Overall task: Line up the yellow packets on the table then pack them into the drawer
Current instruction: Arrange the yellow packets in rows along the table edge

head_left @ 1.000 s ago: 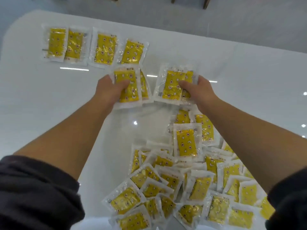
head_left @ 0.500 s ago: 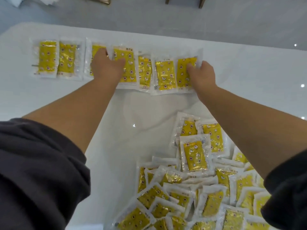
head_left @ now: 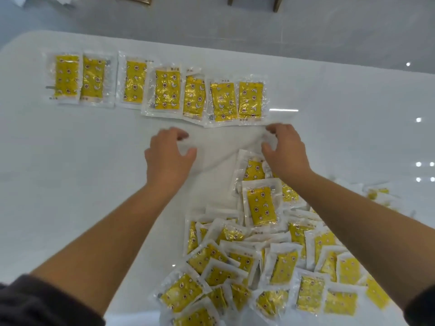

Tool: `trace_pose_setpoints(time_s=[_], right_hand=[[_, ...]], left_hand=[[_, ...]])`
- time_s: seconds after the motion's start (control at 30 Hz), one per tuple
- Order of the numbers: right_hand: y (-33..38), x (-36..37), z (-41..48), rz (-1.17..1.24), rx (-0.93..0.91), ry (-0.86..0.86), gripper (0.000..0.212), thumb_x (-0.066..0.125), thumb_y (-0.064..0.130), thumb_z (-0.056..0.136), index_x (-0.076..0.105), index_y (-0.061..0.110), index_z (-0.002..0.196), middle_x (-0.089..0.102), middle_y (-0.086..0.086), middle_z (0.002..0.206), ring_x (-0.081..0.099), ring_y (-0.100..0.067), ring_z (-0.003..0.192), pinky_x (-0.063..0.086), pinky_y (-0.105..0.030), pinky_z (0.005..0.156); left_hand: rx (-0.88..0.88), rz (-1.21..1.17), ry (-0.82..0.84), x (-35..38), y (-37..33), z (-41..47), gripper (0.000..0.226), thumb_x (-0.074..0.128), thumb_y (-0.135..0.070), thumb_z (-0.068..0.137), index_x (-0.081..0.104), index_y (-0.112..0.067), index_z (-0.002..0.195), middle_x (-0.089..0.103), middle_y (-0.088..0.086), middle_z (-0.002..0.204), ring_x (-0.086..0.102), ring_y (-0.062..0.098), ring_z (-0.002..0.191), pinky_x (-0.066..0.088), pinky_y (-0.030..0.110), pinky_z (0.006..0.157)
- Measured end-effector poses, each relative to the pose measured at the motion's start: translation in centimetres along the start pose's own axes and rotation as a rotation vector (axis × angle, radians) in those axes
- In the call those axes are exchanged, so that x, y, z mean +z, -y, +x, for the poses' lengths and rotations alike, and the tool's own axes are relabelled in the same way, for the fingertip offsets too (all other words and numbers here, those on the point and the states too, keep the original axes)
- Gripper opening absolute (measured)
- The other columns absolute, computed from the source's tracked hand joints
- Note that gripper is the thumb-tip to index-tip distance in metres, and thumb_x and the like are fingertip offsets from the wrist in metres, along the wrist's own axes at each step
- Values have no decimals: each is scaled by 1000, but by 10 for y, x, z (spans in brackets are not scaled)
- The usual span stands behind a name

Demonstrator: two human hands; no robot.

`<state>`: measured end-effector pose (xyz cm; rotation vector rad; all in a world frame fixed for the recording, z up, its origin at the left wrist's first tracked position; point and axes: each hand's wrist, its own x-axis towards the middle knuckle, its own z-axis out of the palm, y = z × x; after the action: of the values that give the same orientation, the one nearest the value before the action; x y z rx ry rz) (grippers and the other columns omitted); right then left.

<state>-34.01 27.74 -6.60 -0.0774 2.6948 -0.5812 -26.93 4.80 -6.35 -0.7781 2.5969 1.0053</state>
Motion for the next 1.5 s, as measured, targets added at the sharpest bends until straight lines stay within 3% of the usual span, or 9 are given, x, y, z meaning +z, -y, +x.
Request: trace_pose_setpoints(time_s=[0.17,0.33,0.47,0.57,0.67,0.77,0.9,1.23,1.5], right_hand=[[-38,-1,-31,-190,126,73,52,57,27,88,43,18,137,45,-7,137,45,-29,122,38,-45,97],[-64,-2,-48,13,228,159,65,66,27,86,35,17,142,47,-8,131,53,-28,112,45,-37,90],[-78,0,-58,331,364,199,55,69,23,87,41,15,134,54,1,98,54,-18,86,40,-28,71],[-88,0,-61,465,398,269,33,69,25,86,59,-1,105,58,-14,82,53,-20,77,41,-29,64],[-93,-2,-66,585,376,361,36,66,25,89,58,-3,111,62,-25,100,60,-27,84,50,-36,79],[-97,-5,-73,676,362,433,30,60,30,92,58,12,115,64,-11,113,62,-28,106,49,-51,95],[-100,-15,-79,796,377,394,19,56,27,96,61,21,114,69,1,108,65,-19,101,52,-42,93],[-79,-37,-94,988,485,425,18,58,31,95,66,17,103,75,-3,94,71,-22,90,53,-40,88],[-44,-19,-130,897,495,623,21,57,23,96,63,9,110,72,-12,107,69,-28,97,54,-43,90]], left_hand=[[-88,-105,300,47,-15,-59,57,75,-38,79,48,-22,127,52,-4,119,54,15,110,46,29,90],[-127,140,246,104,-59,-86,107,79,-56,67,18,-19,147,34,4,140,42,24,126,41,40,97],[-259,171,112,133,-76,-93,94,82,-48,68,28,-16,139,40,6,130,51,26,115,41,39,92],[-323,126,92,138,-75,-91,78,82,-46,69,38,-16,127,50,3,124,54,25,112,37,38,91],[-352,61,145,129,-68,-89,62,77,-47,74,50,-21,124,58,-1,121,56,23,113,34,37,91],[-354,-66,199,112,-62,-86,48,75,-45,76,62,-21,116,63,-4,107,60,21,103,45,35,90],[-276,-285,222,86,-55,-90,28,74,-35,80,62,-12,89,63,3,84,59,21,78,45,35,69],[-344,-672,277,28,-25,-101,36,76,-32,80,65,-18,112,72,5,104,71,24,93,56,46,88],[-292,-456,633,-7,25,-142,33,82,-22,74,70,-20,105,75,1,99,70,18,95,53,37,91]])
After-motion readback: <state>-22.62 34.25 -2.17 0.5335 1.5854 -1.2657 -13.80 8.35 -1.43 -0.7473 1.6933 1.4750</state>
